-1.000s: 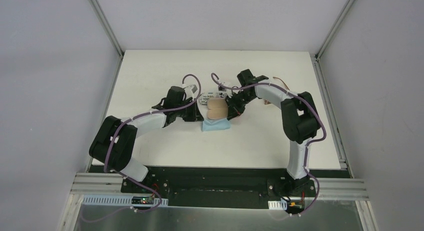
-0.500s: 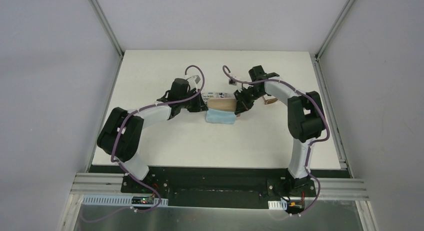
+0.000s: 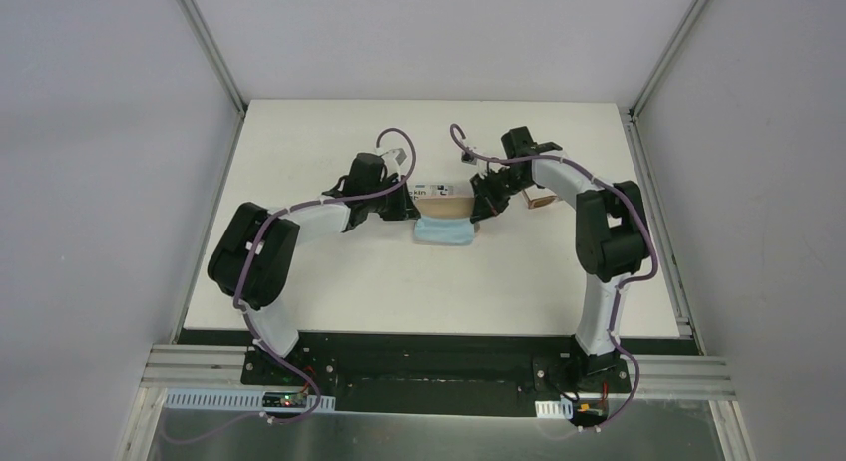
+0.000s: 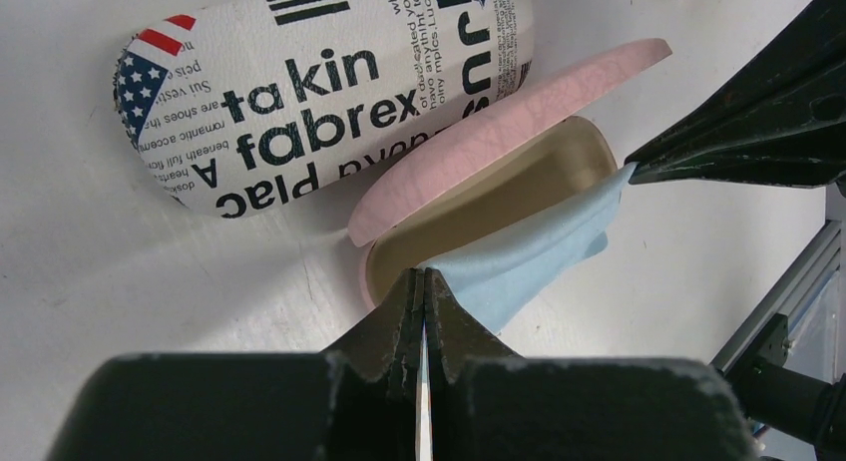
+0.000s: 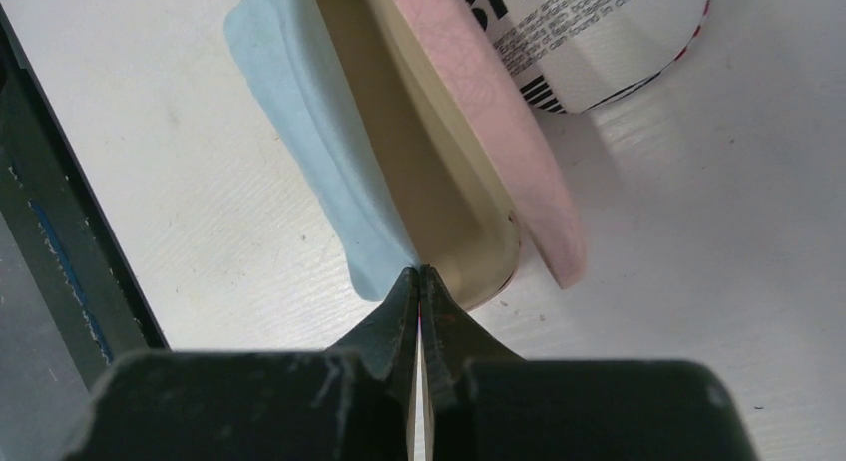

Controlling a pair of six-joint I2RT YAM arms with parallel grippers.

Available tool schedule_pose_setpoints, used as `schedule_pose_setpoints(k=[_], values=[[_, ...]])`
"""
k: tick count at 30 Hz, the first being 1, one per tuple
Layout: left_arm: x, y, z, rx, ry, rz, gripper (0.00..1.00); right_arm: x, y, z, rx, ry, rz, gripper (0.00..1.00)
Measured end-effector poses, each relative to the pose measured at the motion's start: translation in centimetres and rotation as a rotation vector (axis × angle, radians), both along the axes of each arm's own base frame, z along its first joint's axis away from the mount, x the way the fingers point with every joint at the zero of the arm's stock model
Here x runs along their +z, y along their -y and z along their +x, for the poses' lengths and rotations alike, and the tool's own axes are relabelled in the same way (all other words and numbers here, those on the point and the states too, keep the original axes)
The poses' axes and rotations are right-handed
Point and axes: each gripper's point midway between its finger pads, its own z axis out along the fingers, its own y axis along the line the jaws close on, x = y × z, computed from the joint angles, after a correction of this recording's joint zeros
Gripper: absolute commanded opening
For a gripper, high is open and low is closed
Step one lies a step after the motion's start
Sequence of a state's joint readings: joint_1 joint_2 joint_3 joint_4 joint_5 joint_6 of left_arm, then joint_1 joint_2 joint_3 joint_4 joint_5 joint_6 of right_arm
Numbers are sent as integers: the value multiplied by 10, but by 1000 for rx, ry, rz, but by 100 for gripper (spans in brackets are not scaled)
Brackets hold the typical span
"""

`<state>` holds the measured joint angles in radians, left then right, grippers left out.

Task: Organize the sunglasses
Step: Place the glasses cleaning cloth in the sunglasses case.

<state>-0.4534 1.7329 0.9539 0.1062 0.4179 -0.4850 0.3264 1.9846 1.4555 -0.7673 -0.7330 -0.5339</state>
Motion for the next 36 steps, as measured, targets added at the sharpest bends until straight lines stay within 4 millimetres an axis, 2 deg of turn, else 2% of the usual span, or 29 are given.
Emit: schedule_pose_setpoints(k=[11,21,36], values=[[-14,3,0,-5,-27,10,0,-14,1,14,-21,11,-33,0],[-8,6,6,-2,-13,1,0,-17,2,18,-28,23,-42,0],[-10,7,6,9,-30,-5,0,-17,1,26,-36,56,-41,0]])
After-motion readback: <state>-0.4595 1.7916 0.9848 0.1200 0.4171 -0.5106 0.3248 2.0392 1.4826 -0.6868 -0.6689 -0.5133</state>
